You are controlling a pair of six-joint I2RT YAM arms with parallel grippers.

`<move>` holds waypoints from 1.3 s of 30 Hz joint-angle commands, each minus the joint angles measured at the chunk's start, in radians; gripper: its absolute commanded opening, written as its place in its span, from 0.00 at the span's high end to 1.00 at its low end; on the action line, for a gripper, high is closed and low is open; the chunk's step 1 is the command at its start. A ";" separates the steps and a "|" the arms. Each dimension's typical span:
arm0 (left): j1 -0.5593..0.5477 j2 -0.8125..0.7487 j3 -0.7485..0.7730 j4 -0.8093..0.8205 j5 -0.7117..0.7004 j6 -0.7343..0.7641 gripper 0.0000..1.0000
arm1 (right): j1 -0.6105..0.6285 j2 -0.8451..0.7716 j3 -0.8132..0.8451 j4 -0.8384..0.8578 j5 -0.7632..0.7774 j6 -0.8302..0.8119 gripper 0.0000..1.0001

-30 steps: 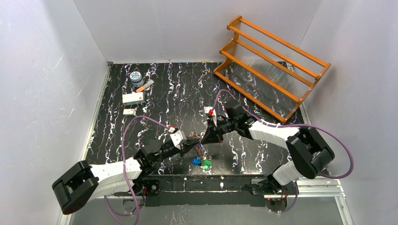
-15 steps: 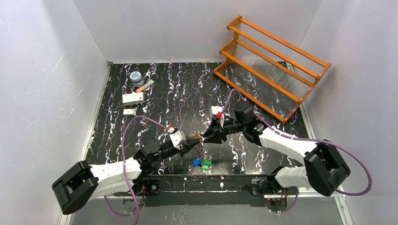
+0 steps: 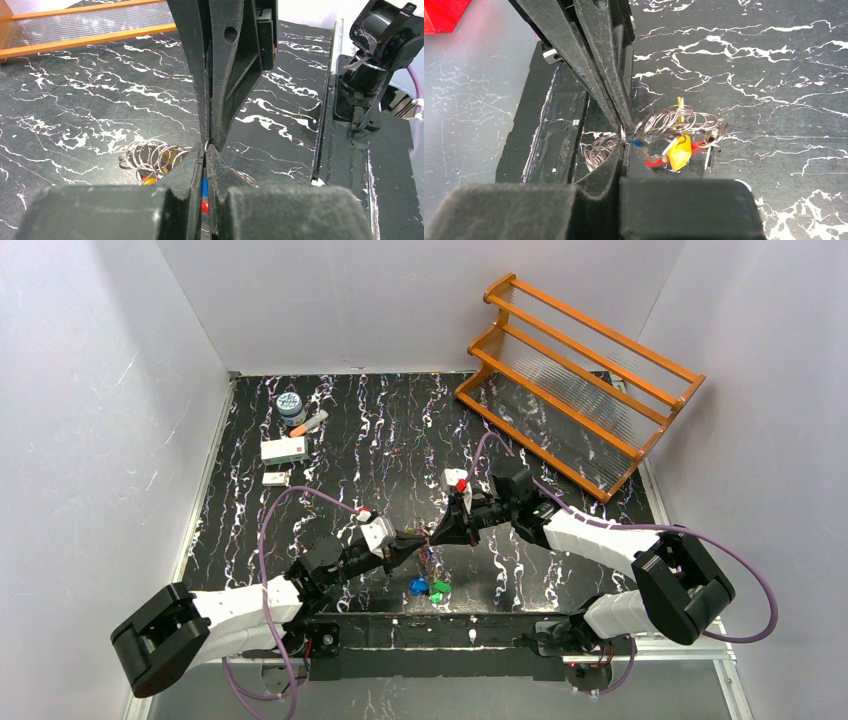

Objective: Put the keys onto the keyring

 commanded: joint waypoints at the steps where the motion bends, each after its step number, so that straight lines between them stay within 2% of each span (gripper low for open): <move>1: -0.006 0.000 0.021 0.064 0.026 -0.008 1.00 | 0.007 0.003 0.026 0.025 -0.014 -0.009 0.99; 18: -0.006 0.012 0.027 0.065 0.064 0.016 1.00 | 0.006 -0.042 0.044 -0.104 0.033 -0.093 0.99; 20: -0.005 0.016 0.027 0.065 0.071 0.017 0.92 | 0.007 -0.047 0.055 -0.134 0.045 -0.112 0.99; 23: -0.005 0.021 0.027 0.054 0.077 0.057 0.68 | 0.007 -0.046 0.075 -0.174 0.067 -0.131 0.99; 26: -0.005 0.006 0.045 -0.028 0.050 0.096 0.53 | 0.007 -0.040 0.122 -0.244 0.082 -0.152 0.99; 30: -0.006 -0.037 0.104 -0.222 0.016 0.194 0.47 | 0.009 -0.032 0.186 -0.366 0.125 -0.201 0.99; 35: -0.005 -0.075 0.206 -0.493 -0.009 0.327 0.48 | 0.030 -0.001 0.289 -0.563 0.210 -0.303 0.99; 39: -0.006 -0.084 0.249 -0.582 -0.021 0.376 0.59 | 0.076 0.034 0.361 -0.689 0.287 -0.380 0.99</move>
